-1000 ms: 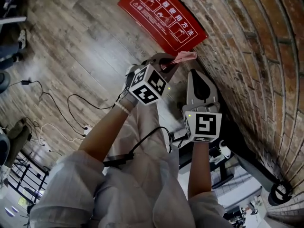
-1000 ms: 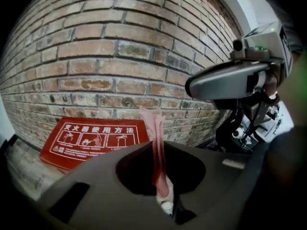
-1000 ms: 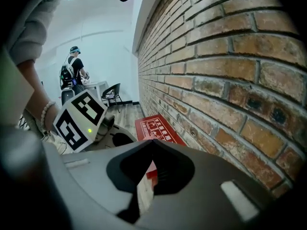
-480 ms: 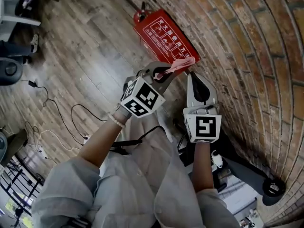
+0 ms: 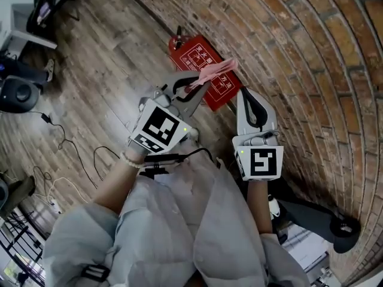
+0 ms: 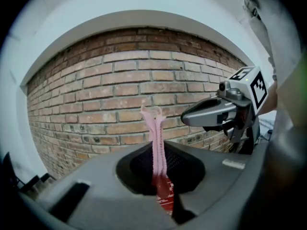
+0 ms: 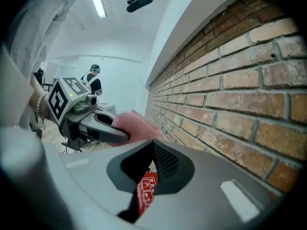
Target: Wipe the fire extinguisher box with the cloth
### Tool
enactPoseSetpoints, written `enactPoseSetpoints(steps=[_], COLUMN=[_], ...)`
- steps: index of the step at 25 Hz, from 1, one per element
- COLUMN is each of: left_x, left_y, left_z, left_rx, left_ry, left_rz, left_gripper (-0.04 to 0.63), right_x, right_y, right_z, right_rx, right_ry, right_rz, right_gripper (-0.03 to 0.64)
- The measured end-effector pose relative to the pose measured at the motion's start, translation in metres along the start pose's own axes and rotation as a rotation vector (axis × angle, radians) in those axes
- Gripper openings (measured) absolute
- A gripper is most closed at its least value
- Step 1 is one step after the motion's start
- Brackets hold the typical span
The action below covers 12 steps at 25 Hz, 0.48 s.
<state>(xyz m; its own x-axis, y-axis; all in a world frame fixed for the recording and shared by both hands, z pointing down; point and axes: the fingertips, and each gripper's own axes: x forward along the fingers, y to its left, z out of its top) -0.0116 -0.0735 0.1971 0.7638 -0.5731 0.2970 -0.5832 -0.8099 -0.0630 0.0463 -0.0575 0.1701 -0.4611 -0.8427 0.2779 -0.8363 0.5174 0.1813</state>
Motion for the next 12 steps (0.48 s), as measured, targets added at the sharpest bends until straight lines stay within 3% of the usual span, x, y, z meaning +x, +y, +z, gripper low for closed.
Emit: enactPoseSetpoints(steps=[4,12], left_x=[-0.019,-0.035], left_y=[0.015,0.017], left_z=[0.032,0.062], left_rx=[0.015,0.060], left_ry=[-0.069,-0.122], left_rz=[0.036,0.028], left_gripper=[0.010,0.011], right_x=[-0.001,-0.001], right_y=[-0.002,-0.008], right_z=[0.025,0.055], right_rx=[-0.018,-0.015], right_ry=[-0.038,-0.100], right_rz=[-0.009,-0.027], right_gripper=[0.005,0.005])
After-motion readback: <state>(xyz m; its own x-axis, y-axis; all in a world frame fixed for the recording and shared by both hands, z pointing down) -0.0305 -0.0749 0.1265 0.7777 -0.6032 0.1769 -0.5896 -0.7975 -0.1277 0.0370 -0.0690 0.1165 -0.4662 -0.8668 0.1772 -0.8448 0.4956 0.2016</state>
